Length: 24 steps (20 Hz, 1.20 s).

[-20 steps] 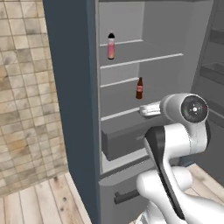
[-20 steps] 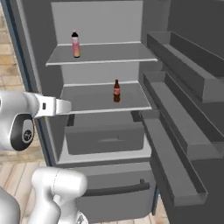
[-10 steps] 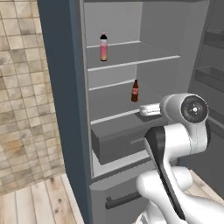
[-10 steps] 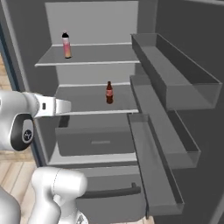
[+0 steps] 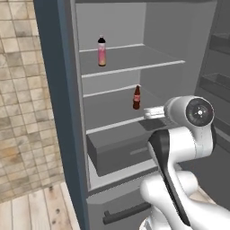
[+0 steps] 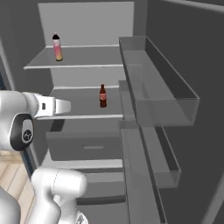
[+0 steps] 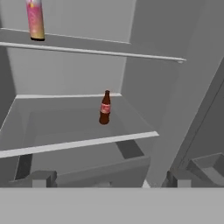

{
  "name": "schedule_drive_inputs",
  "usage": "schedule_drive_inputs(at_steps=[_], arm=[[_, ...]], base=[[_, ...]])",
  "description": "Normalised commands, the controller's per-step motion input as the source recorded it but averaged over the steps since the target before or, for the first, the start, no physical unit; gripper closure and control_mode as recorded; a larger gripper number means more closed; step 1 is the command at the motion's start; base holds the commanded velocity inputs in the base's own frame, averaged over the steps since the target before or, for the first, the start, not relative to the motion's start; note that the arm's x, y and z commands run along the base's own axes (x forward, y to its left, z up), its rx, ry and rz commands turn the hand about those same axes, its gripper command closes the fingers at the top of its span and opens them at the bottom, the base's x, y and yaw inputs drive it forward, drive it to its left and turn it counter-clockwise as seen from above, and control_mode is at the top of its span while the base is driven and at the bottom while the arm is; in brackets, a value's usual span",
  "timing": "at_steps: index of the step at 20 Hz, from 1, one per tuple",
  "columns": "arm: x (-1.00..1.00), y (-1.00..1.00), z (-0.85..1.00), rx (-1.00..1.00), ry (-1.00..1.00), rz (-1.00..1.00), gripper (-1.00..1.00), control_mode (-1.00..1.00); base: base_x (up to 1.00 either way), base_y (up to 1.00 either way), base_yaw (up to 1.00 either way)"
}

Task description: Open the fridge, grab two sodas, and place both sodas inside the bowl with ice on the dining counter.

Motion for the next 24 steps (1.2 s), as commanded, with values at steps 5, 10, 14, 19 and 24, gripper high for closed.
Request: schedule_drive_inputs(at_steps=[5,10,14,19,24], arm=[[0.0,0.0,0.0,0.0,0.0,0.0,-1.0,1.0],[0.0,0.0,0.0,0.0,0.0,0.0,-1.0,1.0],[0.0,0.0,-0.05,0.0,-0.02,0.01,-1.0,-1.0],[0.0,0.0,-0.64,0.0,-0.16,0.09,-1.0,-1.0],[0.0,-0.02,-0.45,-0.01,-0.19,0.11,-1.0,-1.0]], base=[[0.58,-0.05,0.04],[0.48,0.0,0.03],[0.21,0.0,0.02],[0.0,0.0,0.0],[0.0,0.0,0.0]])
